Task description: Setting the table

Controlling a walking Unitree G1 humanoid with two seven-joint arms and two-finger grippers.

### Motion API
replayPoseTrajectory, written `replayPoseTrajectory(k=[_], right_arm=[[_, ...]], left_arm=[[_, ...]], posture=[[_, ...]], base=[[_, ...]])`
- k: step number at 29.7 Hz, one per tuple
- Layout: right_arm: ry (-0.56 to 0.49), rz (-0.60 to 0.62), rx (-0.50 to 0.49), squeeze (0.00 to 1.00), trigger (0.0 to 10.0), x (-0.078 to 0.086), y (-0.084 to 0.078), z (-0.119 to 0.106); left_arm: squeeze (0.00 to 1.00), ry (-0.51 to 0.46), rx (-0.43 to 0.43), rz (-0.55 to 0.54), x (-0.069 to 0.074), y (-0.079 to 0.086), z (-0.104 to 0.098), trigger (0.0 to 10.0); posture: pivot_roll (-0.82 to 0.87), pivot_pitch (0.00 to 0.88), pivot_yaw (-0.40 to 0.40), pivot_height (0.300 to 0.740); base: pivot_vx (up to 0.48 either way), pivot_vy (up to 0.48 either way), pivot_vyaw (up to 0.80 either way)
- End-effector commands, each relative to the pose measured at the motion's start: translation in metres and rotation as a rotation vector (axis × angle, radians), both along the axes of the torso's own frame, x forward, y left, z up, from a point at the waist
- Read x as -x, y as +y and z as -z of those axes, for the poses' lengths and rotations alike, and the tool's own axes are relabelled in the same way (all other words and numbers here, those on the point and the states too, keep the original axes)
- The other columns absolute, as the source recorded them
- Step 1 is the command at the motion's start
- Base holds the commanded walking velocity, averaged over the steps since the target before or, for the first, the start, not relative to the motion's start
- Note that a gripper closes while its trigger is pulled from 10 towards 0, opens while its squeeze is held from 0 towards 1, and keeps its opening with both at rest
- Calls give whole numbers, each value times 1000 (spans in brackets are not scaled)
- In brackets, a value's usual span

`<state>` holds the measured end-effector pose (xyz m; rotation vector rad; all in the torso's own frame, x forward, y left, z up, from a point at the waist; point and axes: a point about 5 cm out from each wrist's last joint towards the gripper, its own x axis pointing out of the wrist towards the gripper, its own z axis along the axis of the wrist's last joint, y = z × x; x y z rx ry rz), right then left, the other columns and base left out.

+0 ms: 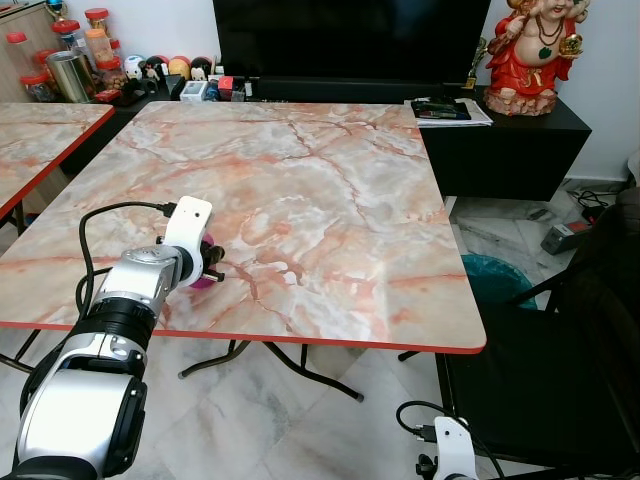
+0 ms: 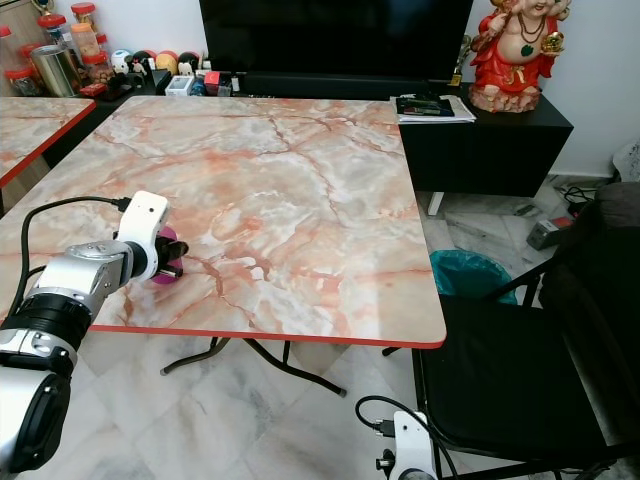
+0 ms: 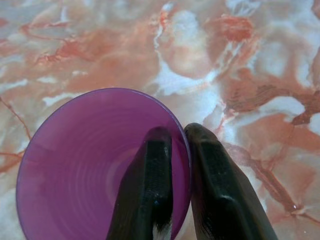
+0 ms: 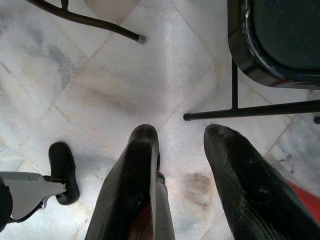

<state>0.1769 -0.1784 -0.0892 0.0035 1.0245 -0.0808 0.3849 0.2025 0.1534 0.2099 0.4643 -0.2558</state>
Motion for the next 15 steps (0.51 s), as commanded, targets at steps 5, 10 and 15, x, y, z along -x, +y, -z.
replayPoseTrajectory(k=[5, 10, 15], right_arm=[[-7, 6, 3, 0, 10000, -1, -2, -1], [-7, 7, 2, 0, 10000, -1, -2, -1], [-8, 8, 1, 0, 10000, -1, -1, -1]], left_arm=[[0, -42, -3, -11, -5, 0, -11, 0], [0, -63, 6, -23, -4, 0, -9, 0], [0, -242, 13, -150, -6, 12, -22, 0]], posture=[[25, 0, 2, 740], [24, 0, 1, 740], [18, 0, -2, 740]], base=[[0, 0, 0], [0, 0, 0], [0, 0, 0]])
